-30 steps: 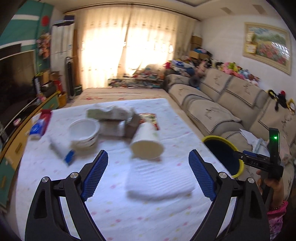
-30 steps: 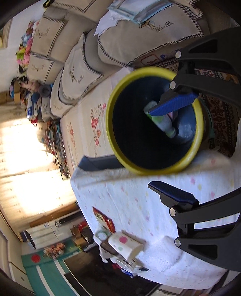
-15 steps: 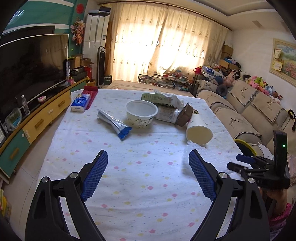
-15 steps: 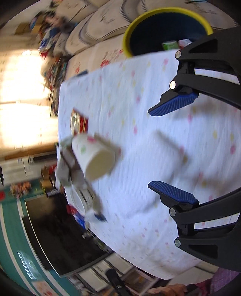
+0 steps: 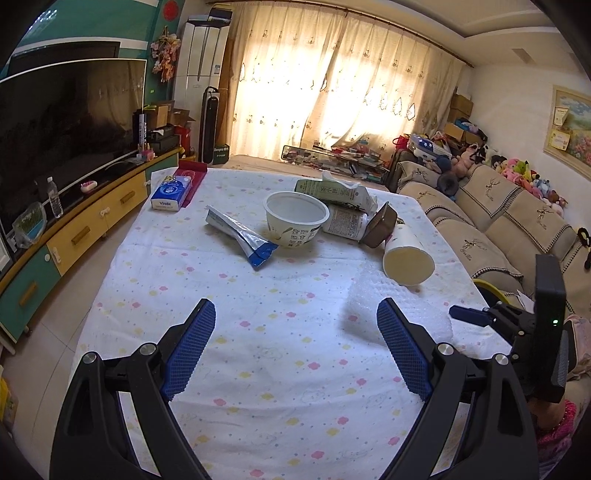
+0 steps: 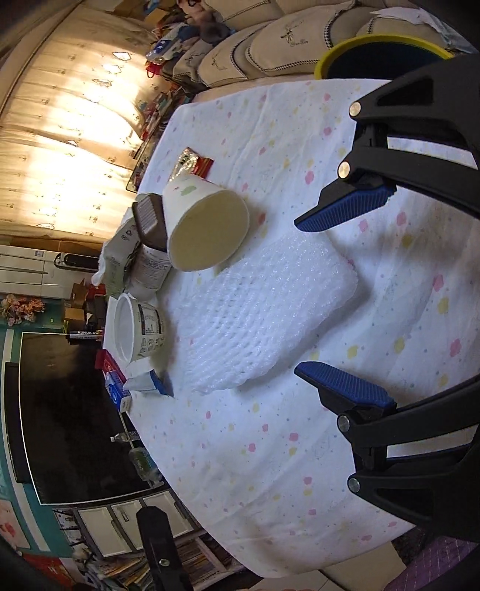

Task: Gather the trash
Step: 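Lower the right gripper onto the white foam net sleeve and close, then carry the foam net over the bin and open the right gripper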

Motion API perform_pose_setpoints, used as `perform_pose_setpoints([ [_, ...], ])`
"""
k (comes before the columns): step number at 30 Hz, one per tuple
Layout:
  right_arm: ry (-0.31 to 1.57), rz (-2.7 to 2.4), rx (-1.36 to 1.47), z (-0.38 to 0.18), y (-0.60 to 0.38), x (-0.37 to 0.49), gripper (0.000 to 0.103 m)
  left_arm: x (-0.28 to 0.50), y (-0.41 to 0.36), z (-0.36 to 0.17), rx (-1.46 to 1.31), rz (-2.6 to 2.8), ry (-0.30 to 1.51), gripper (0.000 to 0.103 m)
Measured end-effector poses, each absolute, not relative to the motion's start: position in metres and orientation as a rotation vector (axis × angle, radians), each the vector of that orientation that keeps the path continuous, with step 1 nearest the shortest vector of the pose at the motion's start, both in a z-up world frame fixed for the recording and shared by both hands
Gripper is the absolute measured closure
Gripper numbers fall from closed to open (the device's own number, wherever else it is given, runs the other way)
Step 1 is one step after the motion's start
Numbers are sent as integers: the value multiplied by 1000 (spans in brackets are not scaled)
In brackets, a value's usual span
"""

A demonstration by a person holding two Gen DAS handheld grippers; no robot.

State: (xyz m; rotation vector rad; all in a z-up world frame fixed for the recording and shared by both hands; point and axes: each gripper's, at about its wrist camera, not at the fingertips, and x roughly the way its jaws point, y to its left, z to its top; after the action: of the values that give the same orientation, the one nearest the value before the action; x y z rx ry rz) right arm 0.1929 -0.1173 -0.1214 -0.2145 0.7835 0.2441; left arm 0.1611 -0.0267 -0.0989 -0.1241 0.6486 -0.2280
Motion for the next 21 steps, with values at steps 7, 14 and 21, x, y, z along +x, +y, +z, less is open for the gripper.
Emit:
perform_pose_setpoints([
  [7, 782, 310, -358, -121, -103, 202, 34, 162, -30, -104, -132, -237, 655, 15],
  [14, 839, 348, -420, -143, -86, 222, 36, 162, -30, -107, -138, -233, 653, 15],
  [21, 848, 323, -317, -136, -100, 229, 87, 165, -27, -112, -149, -229, 660, 15],
])
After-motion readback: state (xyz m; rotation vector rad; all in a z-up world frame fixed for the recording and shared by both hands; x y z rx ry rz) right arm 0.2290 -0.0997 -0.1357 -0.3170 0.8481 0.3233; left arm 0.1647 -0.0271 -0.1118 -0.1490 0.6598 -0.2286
